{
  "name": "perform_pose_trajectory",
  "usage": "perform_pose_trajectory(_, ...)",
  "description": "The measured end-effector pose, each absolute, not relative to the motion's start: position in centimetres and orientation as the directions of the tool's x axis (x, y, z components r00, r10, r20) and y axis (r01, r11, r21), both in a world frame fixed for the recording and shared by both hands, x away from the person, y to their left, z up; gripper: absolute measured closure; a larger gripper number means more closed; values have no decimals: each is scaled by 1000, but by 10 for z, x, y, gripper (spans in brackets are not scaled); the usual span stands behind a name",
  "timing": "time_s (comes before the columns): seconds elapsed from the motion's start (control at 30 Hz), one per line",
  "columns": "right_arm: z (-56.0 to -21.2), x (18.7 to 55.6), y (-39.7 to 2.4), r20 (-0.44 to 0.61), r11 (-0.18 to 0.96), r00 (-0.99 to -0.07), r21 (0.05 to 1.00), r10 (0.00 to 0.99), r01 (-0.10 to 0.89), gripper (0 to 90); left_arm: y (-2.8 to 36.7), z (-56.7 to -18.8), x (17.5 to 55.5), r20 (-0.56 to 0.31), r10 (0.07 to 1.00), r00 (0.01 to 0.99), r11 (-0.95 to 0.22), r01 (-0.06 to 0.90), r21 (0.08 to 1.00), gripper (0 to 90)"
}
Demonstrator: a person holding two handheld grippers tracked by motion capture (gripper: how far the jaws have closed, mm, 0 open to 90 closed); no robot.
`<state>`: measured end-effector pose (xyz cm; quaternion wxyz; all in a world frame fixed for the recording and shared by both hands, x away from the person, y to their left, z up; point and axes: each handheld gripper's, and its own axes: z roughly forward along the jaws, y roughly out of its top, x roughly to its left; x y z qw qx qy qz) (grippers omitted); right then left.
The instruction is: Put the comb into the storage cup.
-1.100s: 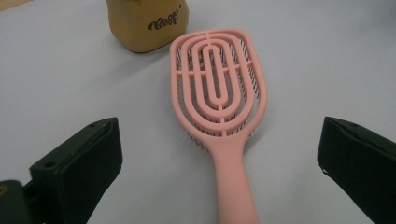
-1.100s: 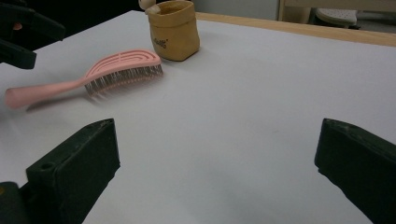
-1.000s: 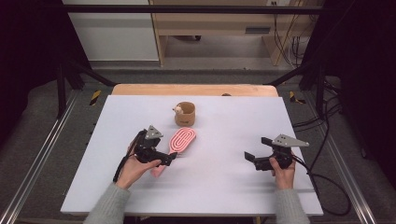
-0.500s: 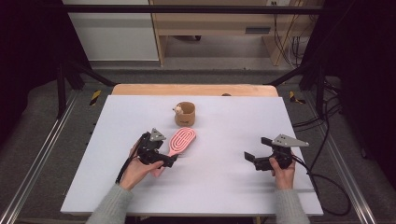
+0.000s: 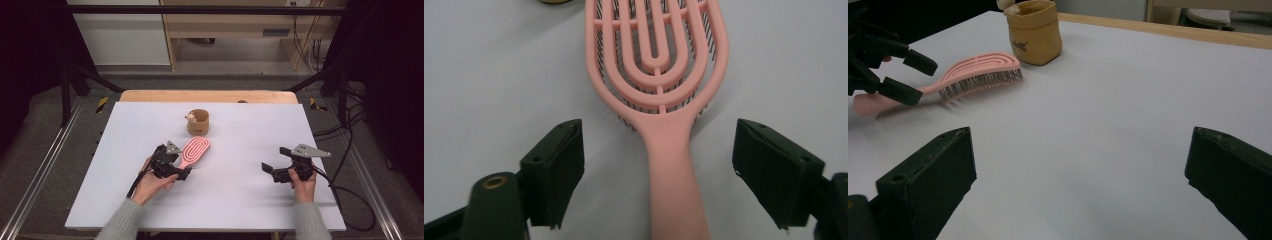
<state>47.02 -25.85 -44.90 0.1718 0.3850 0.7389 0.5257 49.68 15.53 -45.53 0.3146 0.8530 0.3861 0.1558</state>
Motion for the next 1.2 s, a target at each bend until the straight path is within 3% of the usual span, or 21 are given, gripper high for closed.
perform_pose_trajectory(0.6, -449, 470, -258, 153, 150, -643, 908, 750, 391, 2, 152, -459, 499, 4, 751, 661, -520, 587, 620, 513)
perform_pose_trajectory(1.2, -449, 470, -259, 157, 143, -641, 909, 751, 391, 2, 148, -462, 502, 4, 752, 659, -532, 604, 594, 625)
